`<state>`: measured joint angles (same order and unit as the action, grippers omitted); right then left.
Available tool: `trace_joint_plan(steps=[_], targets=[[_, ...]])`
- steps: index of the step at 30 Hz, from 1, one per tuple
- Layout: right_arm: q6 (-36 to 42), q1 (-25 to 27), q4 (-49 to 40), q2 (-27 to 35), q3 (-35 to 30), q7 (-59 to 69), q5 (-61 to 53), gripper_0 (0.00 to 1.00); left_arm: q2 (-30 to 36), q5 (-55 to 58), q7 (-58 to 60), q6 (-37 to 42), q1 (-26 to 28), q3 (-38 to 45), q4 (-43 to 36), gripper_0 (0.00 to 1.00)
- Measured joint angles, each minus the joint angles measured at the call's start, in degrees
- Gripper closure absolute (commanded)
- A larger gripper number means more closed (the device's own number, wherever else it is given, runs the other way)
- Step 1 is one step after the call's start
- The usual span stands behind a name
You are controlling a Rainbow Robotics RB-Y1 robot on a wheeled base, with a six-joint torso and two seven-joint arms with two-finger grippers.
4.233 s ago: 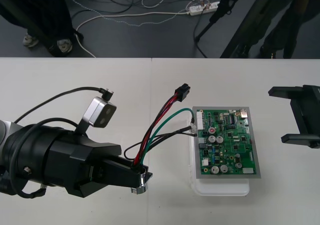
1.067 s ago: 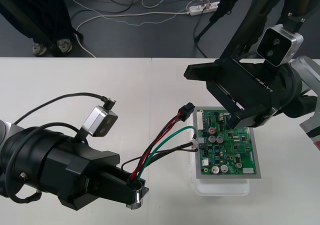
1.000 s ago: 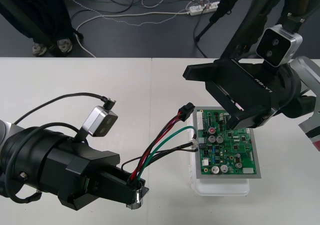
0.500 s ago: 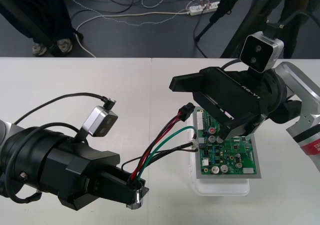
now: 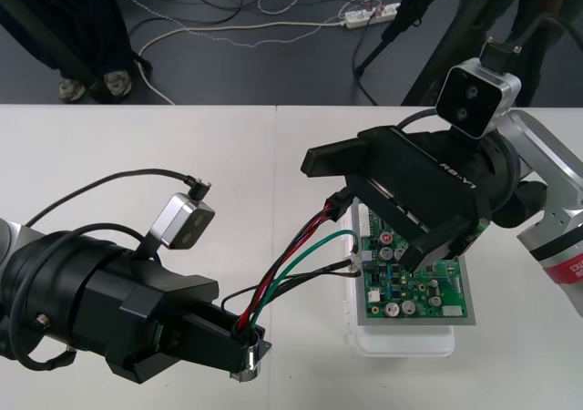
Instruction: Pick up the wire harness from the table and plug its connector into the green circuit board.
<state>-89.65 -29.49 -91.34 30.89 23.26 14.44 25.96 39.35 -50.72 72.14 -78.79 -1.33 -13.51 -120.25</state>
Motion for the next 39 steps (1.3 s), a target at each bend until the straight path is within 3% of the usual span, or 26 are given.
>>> trace_joint_plan(steps=[2, 4, 6, 38, 39], targets=[[0.00, 0.00, 0.00, -0.02, 0.13, 0.00, 0.00, 0.00, 0.00, 0.00, 0.00, 0.00, 0.00, 0.00, 0.00, 1.00], [0.00, 0.00, 0.00, -0.05, 0.21, 0.01, 0.00, 0.39, 0.00, 0.00, 0.00, 0.00, 0.00, 0.00, 0.00, 1.00], [0.00, 0.00, 0.00, -0.08, 0.24, 0.01, 0.00, 0.99, 0.00, 0.00, 0.00, 0.00, 0.00, 0.00, 0.00, 1.00], [0.00, 0.00, -0.49, -1.14, 1.01, 0.01, -0.77, 1.00, -0.19, 0.03, 0.00, 0.01, 0.00, 0.00, -0.01, 1.00], [0.00, 0.00, -0.49, -1.14, 1.01, 0.01, -0.79, 1.00, -0.21, 0.03, 0.00, 0.01, 0.00, 0.00, -0.01, 0.64]])
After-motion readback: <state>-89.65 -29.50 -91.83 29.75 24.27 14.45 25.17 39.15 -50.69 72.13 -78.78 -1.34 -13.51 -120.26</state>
